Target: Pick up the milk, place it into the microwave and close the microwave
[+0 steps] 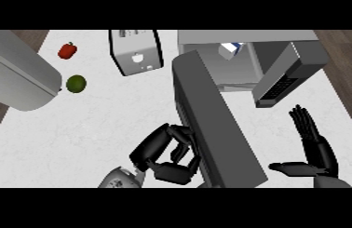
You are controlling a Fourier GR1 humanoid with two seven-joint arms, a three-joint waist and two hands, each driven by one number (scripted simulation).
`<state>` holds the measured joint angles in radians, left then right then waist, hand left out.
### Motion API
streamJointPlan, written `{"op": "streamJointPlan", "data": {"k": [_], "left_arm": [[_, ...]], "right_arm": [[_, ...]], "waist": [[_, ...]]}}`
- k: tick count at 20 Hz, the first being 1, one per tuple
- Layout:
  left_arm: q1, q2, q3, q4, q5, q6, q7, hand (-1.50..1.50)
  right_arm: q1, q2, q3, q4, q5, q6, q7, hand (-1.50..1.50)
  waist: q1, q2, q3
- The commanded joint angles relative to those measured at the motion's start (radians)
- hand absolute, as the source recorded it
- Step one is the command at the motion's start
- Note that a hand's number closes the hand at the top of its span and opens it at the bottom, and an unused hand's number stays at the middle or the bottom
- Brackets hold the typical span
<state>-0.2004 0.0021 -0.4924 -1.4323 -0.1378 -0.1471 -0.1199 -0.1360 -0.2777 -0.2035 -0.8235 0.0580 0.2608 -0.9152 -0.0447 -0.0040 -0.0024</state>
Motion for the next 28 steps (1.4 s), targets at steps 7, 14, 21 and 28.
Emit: {"op": "streamJointPlan", "data": {"k": [7,14,21,28], "left_arm": [[-0.207,-0.002,-0.177,0.423,0.126,0.344,-0.252,1.5],[-0.267,-0.002,-0.346,0.5,0.315,0.499,-0.316,1.5],[-0.346,-0.002,-0.428,0.531,0.473,0.543,-0.351,1.5],[-0.441,-0.002,-0.41,0.502,0.614,0.647,-0.367,1.5]], "right_arm": [[0.128,-0.067,0.047,-0.306,-0.124,0.201,0.052,-1.5],[0.186,-0.085,0.077,-0.496,-0.235,0.247,0.142,-1.5],[0.174,-0.11,0.106,-0.624,-0.308,0.254,0.236,-1.5],[0.166,-0.168,0.13,-0.716,-0.356,0.286,0.322,-1.5]], "waist": [[-0.039,0.011,-0.002],[-0.066,0.014,-0.003],[-0.113,0.025,-0.005],[-0.161,0.034,-0.006]]}}
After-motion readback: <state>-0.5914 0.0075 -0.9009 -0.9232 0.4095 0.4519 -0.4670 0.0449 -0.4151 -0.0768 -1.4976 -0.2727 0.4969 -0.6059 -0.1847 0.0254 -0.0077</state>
